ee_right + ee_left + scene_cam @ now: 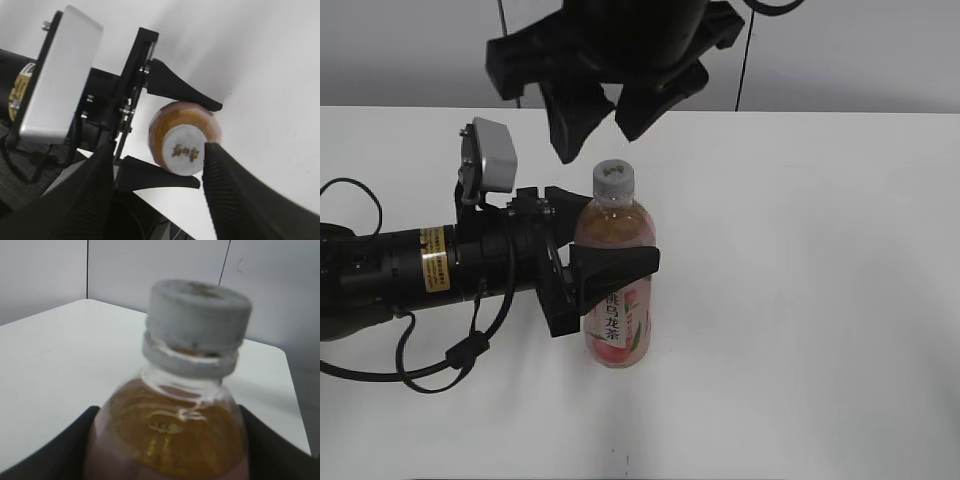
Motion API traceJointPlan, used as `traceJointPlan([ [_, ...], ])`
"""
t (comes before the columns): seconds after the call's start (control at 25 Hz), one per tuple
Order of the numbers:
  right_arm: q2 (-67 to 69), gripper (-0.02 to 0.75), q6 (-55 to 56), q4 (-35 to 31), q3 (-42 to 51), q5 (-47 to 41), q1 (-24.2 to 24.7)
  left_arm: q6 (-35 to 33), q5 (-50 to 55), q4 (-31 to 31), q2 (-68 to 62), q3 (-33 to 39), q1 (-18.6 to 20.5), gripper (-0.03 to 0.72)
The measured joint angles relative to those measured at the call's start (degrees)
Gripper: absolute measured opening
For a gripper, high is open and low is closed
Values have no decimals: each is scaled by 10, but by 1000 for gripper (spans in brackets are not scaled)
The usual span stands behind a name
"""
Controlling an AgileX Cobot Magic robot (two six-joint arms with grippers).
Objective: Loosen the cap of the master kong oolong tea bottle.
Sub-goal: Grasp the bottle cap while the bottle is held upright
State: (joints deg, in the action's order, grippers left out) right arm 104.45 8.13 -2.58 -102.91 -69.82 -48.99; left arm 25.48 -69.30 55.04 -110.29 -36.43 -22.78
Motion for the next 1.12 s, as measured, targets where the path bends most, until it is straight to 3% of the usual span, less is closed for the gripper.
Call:
traceJointPlan([
  [0.16, 0, 430, 0, 35, 0, 0, 5, 0, 0, 0, 0, 0, 0, 464],
  [1.12, 7, 430, 1, -7, 49, -1, 23, 0, 0, 0, 0, 0, 0, 464],
])
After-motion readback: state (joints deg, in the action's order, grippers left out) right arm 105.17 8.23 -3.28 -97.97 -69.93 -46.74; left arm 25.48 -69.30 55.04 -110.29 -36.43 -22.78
